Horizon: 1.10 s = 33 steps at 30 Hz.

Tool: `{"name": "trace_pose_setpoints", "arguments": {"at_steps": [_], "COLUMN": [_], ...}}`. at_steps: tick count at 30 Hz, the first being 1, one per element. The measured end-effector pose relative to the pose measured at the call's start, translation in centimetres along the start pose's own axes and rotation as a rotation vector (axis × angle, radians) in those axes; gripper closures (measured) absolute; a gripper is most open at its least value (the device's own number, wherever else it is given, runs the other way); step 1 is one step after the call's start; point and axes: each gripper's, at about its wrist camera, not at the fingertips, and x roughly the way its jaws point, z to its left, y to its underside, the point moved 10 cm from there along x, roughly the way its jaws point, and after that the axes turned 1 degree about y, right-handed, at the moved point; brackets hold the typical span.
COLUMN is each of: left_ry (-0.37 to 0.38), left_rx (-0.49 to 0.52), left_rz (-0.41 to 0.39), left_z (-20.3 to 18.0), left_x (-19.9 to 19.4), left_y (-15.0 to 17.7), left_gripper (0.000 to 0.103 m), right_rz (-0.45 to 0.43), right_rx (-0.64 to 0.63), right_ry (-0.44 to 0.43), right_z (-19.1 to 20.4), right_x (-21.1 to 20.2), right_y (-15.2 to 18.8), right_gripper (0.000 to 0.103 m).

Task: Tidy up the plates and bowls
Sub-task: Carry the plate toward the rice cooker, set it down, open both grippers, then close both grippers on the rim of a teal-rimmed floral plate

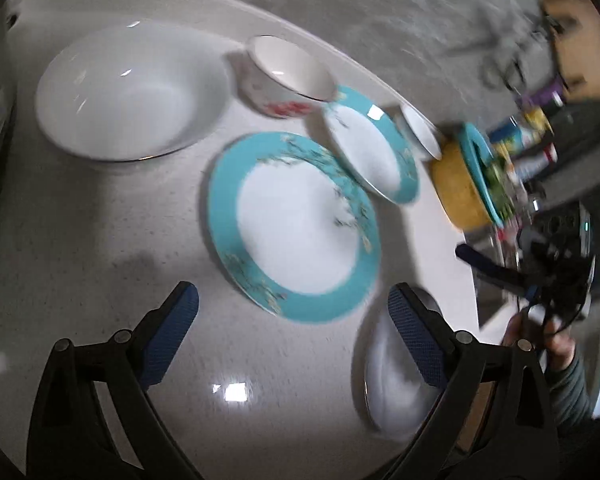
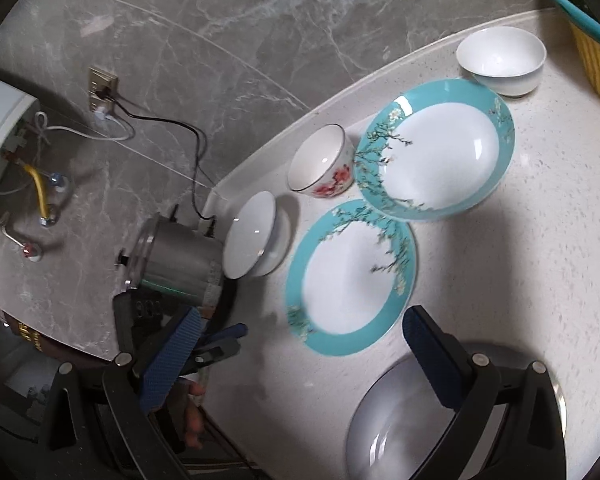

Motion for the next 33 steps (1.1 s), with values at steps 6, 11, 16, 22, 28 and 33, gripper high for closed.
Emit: {"name": "trace_pose_setpoints", "arguments": {"at_steps": [6,11,16,22,28,33], "left_ry": [-0.038,-0.050,-0.078,-0.103,-0.127,-0.131], "left_rx": [-0.013,0.016,0.011,-0.003,0.010,0.019], "left_rz": [0.038,0.078,0.145,0.157,0.155,0.161], "left_z": [0.2,-0.3,0.4,1.5,2.2,2.2], "left_x": [2.2,4.0,6.5,7.9,8.9,9.3], "left_y": [-1.0,-2.1,-2.0,-2.8,-3.7,-4.6], "left_gripper": [0.007,0.007,0.008,0.008,0.011,0.041], "right_rz": [0.096,0.146,0.201,0.219,0.233,0.244], "right_rx": [0.011,0.020,0.033,0.057,0.049,0.039], "right_ry": [0.028,0.005,0.014,0.030,0.036,0.058], "right_z": [-3.4,-4.5,-5.5,-6.8,-6.8,-6.8], "right_x": [3.4,5.6,7.8,9.1,10.1,10.5], "right_y": [-1.4,-1.6,-1.4,-1.4,-1.4,-1.4], "right_gripper": [0.000,0.000,0.010,0.020,0.035,0.045]}}
